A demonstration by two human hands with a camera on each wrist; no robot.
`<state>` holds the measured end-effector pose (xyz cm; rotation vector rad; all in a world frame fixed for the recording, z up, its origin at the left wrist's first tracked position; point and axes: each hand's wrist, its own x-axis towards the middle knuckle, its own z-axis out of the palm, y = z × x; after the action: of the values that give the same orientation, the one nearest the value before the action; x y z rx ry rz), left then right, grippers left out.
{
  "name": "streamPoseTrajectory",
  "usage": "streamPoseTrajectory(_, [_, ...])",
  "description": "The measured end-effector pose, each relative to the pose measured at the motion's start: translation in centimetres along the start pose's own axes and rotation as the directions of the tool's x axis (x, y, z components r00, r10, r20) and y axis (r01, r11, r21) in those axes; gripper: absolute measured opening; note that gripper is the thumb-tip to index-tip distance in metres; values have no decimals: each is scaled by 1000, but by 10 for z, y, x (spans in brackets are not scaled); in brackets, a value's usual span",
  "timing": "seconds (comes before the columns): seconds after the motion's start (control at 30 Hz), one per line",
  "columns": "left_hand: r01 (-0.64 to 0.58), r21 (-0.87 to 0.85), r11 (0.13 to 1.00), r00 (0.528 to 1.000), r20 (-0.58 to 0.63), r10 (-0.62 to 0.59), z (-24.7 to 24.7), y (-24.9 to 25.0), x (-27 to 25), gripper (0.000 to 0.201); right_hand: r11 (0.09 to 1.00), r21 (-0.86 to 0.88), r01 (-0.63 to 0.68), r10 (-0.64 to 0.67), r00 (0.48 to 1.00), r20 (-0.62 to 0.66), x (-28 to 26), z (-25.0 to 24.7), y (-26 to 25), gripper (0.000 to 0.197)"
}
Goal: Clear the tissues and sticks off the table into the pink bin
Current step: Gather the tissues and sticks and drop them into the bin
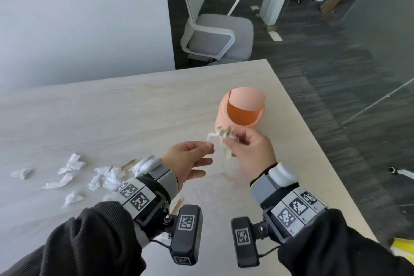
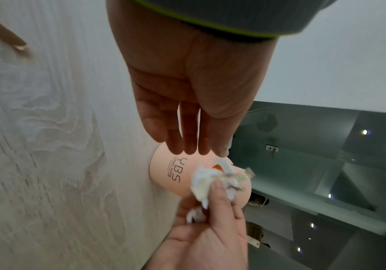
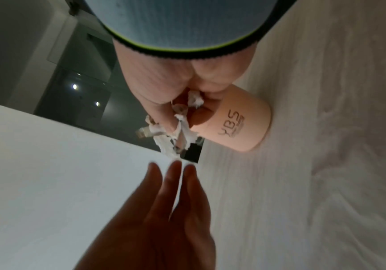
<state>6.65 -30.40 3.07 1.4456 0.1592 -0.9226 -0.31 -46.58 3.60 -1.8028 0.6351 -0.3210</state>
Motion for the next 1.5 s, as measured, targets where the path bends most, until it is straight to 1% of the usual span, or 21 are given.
streamPoseTrajectory(0.03, [-8, 39, 999, 1000, -29, 9, -1, 0, 1, 20, 999, -35, 26, -29, 997, -66, 10, -5, 1, 15])
streamPoseTrajectory(0.1, [-12, 129, 992, 995, -95, 24, -7, -4, 3, 19, 985, -152, 80, -108, 976, -187, 29, -15, 2, 20])
streamPoseTrajectory(0.17, [9, 195, 981, 988, -151, 21, -14, -12, 5, 16, 948, -304, 98, -172, 959, -226, 44, -22, 3, 22])
streamPoseTrajectory(0.3, [68, 190, 979, 979, -200, -29, -25, -23, 4, 13, 850, -523, 55, -177, 967, -185, 60, -21, 17, 20])
streamPoseTrajectory(0.43, [109, 189, 976, 976, -205, -69, -31, -29, 2, 16, 834, -550, 45, -156, 975, -157, 62, -19, 20, 13])
streamPoseTrajectory(0.53, [133, 174, 976, 973, -208, -95, -34, -31, 1, 17, 789, -611, 55, -112, 992, -55, 62, -18, 15, 19])
streamPoseTrajectory(0.57, [134, 171, 976, 973, -207, -98, -35, -30, 1, 18, 792, -608, 55, -101, 994, -41, 60, -19, 12, 22])
streamPoseTrajectory(0.6, [135, 170, 976, 974, -206, -99, -36, -30, 0, 18, 808, -586, 53, -98, 994, -46, 59, -20, 9, 24])
streamPoseTrajectory(0.67, [135, 168, 977, 974, -201, -100, -37, -30, -1, 18, 868, -495, 45, -114, 987, -111, 54, -22, 5, 24])
streamPoseTrajectory(0.73, [135, 174, 975, 974, -202, -99, -38, -30, -1, 19, 939, -344, 18, -94, 974, -208, 49, -25, 1, 21])
streamPoseTrajectory(0.8, [134, 180, 974, 974, -207, -96, -39, -30, -2, 21, 983, -182, -11, -41, 958, -283, 45, -25, -3, 20])
streamPoseTrajectory(0.87, [138, 184, 973, 973, -210, -98, -41, -31, -4, 21, 999, -28, -29, 18, 946, -322, 43, -23, -6, 21])
streamPoseTrajectory(0.93, [140, 185, 973, 972, -213, -100, -42, -31, -7, 22, 987, 146, -75, 118, 941, -317, 43, -21, -14, 22])
streamPoseTrajectory(0.97, [142, 184, 973, 972, -214, -101, -43, -31, -8, 22, 954, 280, -111, 195, 936, -294, 44, -20, -21, 23])
streamPoseTrajectory(1.0, [144, 185, 972, 971, -216, -103, -44, -32, -8, 22, 881, 450, -143, 281, 925, -257, 46, -19, -27, 26])
streamPoseTrajectory(1.07, [147, 185, 972, 969, -223, -104, -46, -32, -10, 22, 653, 730, -201, 432, 891, -141, 48, -19, -38, 39])
streamPoseTrajectory(1.13, [148, 187, 971, 968, -228, -104, -48, -32, -12, 22, 478, 840, -257, 513, 858, -29, 48, -20, -46, 55])
streamPoseTrajectory(1.2, [144, 187, 972, 969, -228, -100, -50, -32, -15, 22, 373, 880, -294, 542, 839, 51, 47, -20, -51, 62])
streamPoseTrajectory(1.3, [142, 184, 972, 968, -231, -98, -52, -32, -17, 21, 305, 895, -325, 589, 803, 90, 49, -18, -57, 66])
streamPoseTrajectory(1.4, [145, 193, 971, 966, -238, -97, -55, -34, -18, 22, 277, 903, -328, 614, 783, 96, 50, -19, -64, 59])
streamPoseTrajectory(1.5, [140, 197, 970, 966, -243, -90, -56, -34, -21, 20, 266, 919, -291, 623, 780, 67, 50, -22, -65, 52])
